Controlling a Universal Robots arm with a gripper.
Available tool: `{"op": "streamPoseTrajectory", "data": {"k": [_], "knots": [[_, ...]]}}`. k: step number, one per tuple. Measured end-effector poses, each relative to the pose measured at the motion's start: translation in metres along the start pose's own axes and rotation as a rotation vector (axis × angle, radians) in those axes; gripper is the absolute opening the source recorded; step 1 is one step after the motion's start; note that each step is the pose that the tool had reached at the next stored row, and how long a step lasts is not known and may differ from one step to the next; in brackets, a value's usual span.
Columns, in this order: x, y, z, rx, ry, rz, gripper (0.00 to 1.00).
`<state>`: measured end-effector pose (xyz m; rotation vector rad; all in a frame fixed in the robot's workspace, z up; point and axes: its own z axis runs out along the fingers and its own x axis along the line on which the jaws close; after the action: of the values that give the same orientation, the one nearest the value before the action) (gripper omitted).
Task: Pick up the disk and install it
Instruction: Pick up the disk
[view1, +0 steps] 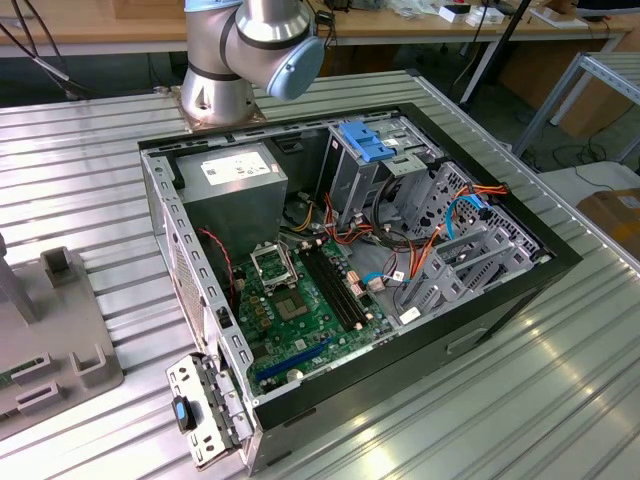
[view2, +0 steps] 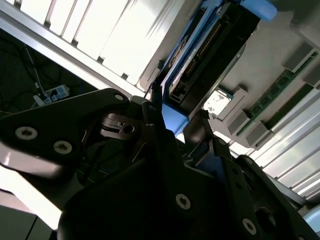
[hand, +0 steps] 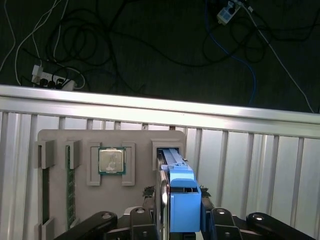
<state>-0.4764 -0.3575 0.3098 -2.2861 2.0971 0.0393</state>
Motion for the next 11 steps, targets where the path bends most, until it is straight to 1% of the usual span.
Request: {"op": "streamPoseTrajectory", "data": {"k": [6,11], "knots": [[0.0020,0.0023,-0.0001,0.0011,-0.0013,0.000,0.45],[0.0021,0.0025,-0.0001,0.0012,-0.0013,0.000,0.45]]}}
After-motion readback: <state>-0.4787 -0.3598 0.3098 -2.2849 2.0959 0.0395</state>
